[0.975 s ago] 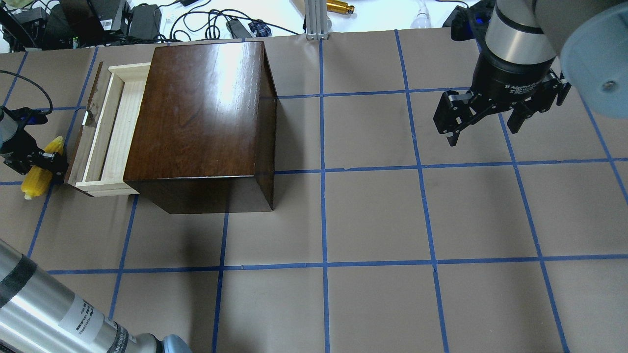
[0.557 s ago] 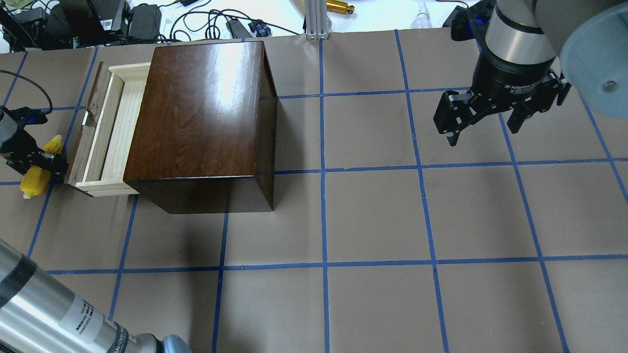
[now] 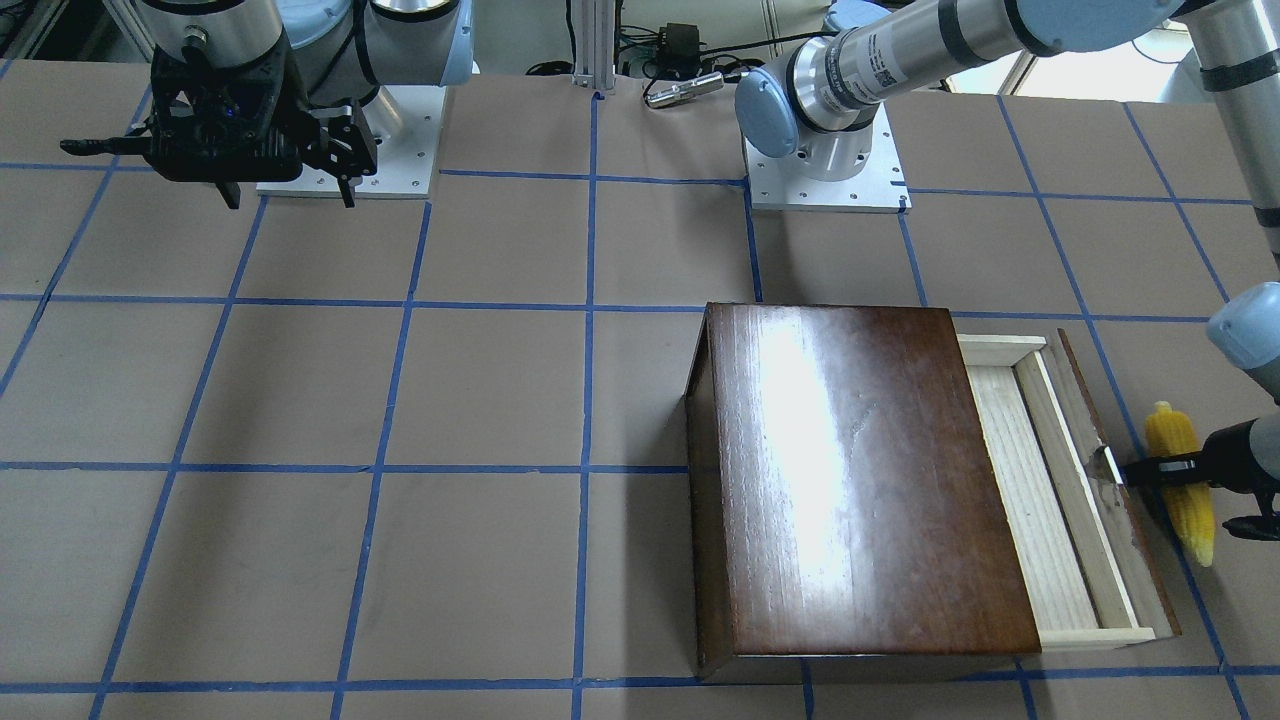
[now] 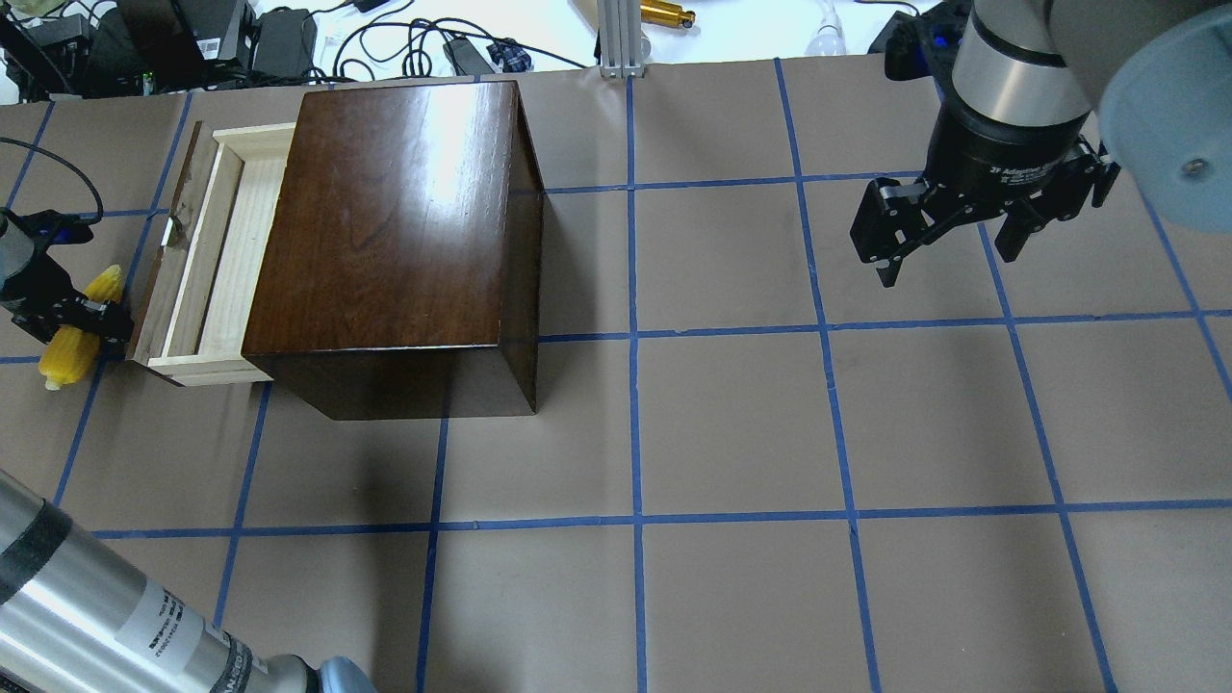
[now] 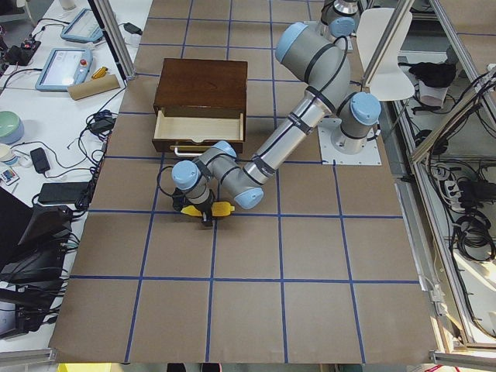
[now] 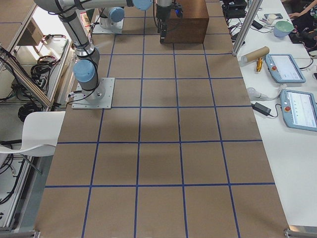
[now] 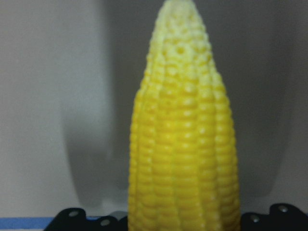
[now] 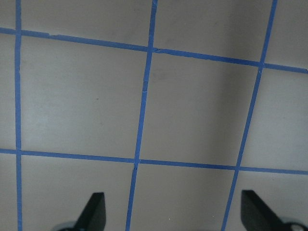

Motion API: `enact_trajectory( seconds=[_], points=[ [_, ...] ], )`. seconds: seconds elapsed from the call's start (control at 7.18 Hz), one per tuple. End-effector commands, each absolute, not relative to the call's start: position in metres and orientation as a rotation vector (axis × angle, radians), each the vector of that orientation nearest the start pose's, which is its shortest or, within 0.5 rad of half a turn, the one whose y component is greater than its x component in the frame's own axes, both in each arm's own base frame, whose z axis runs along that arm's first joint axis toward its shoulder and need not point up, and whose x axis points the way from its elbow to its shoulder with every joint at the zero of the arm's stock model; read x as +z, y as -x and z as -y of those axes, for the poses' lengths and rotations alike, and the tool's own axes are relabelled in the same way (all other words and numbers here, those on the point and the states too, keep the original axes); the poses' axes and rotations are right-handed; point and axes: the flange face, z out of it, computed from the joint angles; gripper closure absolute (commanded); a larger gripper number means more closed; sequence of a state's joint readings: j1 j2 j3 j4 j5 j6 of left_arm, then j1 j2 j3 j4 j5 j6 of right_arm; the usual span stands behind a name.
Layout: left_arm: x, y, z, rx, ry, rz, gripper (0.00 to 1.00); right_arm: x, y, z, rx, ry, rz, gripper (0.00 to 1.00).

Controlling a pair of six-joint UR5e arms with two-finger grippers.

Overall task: Open drawer and put corn inside
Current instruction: 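Lift the corn and carry it over the open drawer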

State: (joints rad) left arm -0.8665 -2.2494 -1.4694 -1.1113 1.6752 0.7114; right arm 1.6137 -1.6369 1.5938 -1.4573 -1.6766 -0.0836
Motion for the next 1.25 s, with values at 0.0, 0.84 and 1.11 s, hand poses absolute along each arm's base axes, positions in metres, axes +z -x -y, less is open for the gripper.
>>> enact_trajectory(
  seconds=[0.0,0.84,1.11],
  points=[
    [0.213,-0.335,0.609,0.172,-0.05,-3.095,1.0,0.498,-0.143,0.45,0.118,0.215,-3.235,0.0],
    [0.399,-0.2,0.617,0.06,-0.116,-3.121,1.0,0.498,-0.142,0.451,0.118,0.212,-3.235,0.0],
    [0.406,-0.127,0.63,0.021,0.004,-3.149,1.0,0.498,-0.142,0.45,0.115,0.21,-3.236,0.0]
  ],
)
